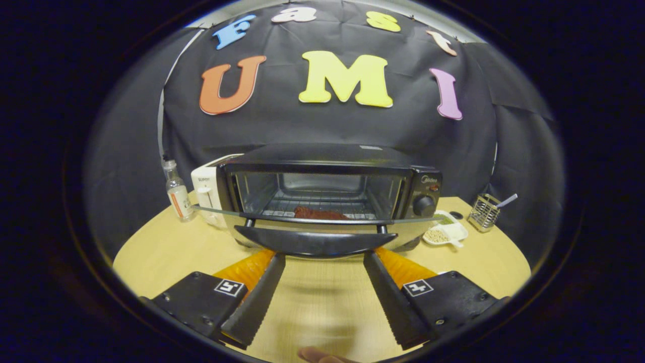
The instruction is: Open the toaster oven, put the food inside, and close the toaster oven door.
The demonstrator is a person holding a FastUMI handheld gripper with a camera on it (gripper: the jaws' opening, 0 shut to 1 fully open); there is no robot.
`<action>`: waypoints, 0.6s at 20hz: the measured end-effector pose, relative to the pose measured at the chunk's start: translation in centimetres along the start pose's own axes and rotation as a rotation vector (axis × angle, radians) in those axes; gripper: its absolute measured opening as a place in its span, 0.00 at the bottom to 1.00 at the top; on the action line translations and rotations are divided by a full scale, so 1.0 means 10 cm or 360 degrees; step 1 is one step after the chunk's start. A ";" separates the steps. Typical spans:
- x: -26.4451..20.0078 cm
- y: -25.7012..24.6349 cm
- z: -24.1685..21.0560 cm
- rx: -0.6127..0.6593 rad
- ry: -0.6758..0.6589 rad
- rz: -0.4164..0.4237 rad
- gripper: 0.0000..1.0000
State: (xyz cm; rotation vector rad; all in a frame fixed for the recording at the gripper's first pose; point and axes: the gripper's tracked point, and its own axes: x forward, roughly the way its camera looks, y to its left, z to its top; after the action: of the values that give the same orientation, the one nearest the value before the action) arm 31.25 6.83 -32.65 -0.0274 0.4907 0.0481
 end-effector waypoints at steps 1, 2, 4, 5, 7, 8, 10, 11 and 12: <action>0.02 -0.02 0.08 0.0008 -0.0020 -0.0011 0.99; 0.04 -0.04 0.17 0.0012 -0.0040 -0.0017 0.99; 0.11 -0.04 0.33 -0.0002 -0.0084 -0.0017 0.99; 0.14 -0.06 0.43 -0.0016 -0.0104 -0.0023 0.99; 0.11 -0.08 0.76 -0.0020 -0.0214 -0.0018 1.00; 0.07 -0.06 0.92 -0.0038 -0.0255 0.0010 1.00; -0.15 -0.11 1.16 -0.0060 -0.0316 0.0016 0.99; -0.30 -0.14 1.32 -0.0049 -0.0371 0.0017 0.99; -0.47 -0.15 1.45 -0.0036 -0.0413 0.0023 1.00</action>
State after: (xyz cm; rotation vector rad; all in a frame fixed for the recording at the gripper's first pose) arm 34.00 5.66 -17.64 -0.0394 0.2309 0.0706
